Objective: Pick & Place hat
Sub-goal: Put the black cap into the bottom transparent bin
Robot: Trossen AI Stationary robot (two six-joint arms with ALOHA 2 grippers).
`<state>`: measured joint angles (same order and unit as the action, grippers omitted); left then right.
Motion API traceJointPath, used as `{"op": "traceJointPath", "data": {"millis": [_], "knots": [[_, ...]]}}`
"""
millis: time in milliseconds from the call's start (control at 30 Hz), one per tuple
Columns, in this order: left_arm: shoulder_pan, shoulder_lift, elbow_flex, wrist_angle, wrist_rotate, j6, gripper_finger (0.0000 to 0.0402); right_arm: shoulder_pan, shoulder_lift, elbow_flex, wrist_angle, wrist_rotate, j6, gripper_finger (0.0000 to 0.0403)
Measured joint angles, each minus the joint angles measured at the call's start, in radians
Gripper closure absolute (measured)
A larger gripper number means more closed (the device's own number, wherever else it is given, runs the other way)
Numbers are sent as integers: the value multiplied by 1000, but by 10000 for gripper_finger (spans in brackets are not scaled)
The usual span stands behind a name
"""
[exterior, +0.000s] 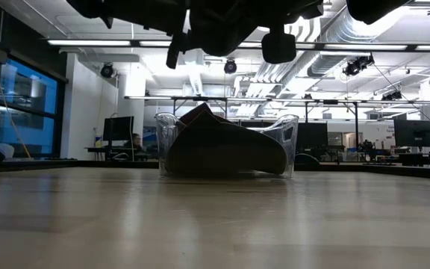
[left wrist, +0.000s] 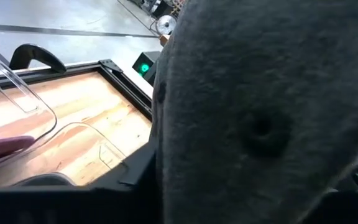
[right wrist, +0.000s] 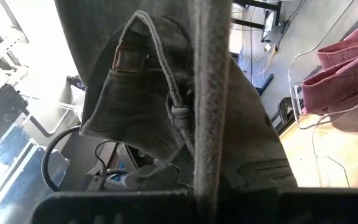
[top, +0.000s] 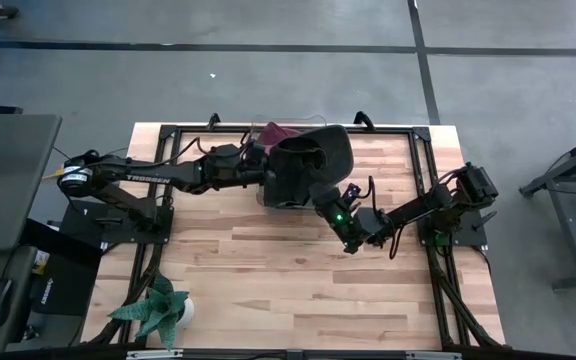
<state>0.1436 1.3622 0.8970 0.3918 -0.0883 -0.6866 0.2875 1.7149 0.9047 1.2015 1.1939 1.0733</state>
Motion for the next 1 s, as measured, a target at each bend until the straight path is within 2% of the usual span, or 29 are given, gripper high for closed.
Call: {"op": "traceJointPath", "data": {"millis": [100, 200, 267, 433, 533, 733, 1000], "knots": [[0, 0, 0, 1, 0, -3, 285, 0, 0, 0, 0, -4, 0, 398], [0, 0, 0, -6, 0, -3, 363, 0, 0, 0, 0, -5, -3, 398], [1, 0, 0, -4, 7, -3, 389, 0, 0, 0, 0, -9, -7, 398], [1, 0, 0, -10, 14, -9, 398, 0, 0, 0, 0, -15, -9, 395], [0, 0, 0, -9, 19, -17, 399, 0, 0, 0, 0, -23, -26, 376], [1, 0, 0, -22, 22, -18, 400, 1, 0, 0, 0, -31, -52, 301], [1, 0, 0, -26, 19, -17, 401, 1, 0, 0, 0, -127, -83, 183]]}}
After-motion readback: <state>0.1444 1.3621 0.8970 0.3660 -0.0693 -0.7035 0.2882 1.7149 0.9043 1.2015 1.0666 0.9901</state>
